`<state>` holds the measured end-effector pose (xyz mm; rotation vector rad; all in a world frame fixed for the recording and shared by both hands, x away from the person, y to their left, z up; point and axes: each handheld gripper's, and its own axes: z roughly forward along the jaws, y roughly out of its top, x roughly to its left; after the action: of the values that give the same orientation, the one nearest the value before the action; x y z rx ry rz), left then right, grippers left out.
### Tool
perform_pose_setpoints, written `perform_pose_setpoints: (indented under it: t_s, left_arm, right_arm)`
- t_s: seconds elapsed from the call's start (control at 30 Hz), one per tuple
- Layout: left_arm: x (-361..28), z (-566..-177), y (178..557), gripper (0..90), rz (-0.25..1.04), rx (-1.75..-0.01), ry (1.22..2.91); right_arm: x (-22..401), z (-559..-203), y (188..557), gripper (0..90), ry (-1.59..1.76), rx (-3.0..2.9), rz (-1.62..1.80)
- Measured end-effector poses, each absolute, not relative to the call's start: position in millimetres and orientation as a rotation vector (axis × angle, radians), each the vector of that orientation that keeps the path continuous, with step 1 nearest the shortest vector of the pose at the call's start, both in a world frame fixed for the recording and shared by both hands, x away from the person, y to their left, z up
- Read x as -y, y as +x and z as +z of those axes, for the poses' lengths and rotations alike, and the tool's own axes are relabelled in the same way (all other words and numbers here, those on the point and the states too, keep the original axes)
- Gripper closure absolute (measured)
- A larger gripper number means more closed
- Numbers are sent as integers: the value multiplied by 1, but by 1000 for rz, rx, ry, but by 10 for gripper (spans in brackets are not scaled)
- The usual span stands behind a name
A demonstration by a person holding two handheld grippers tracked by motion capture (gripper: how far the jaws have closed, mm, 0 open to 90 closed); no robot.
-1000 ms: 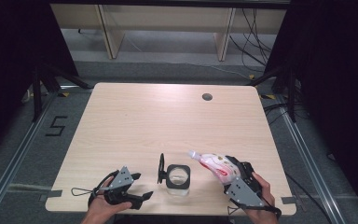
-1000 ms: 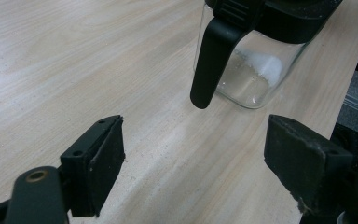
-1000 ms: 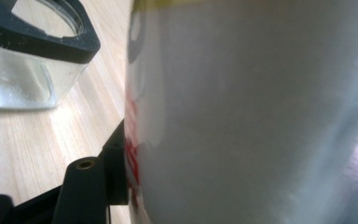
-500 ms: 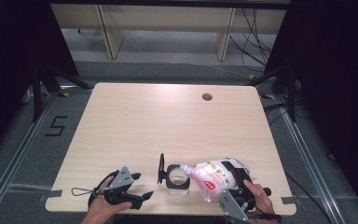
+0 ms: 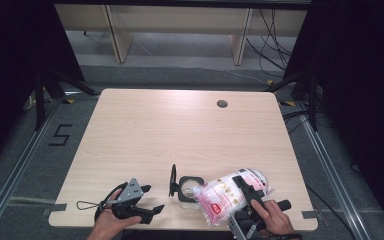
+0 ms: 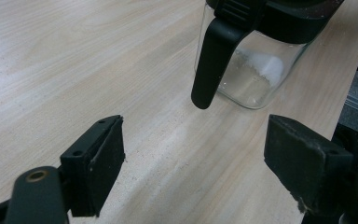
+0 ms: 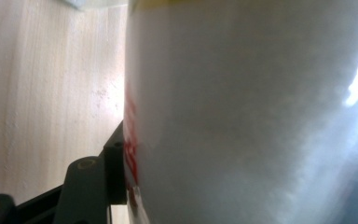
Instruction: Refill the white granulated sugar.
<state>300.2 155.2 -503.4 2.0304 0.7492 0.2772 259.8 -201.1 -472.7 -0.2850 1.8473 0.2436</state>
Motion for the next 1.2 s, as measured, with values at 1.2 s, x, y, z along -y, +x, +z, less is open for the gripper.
perform_pose_setpoints:
  t_s: [1.2]
  left_arm:
    - [-154,-505,300,191,270,-766,2039]
  right_arm:
    - [195,-471,256,405,-461,-1697,53]
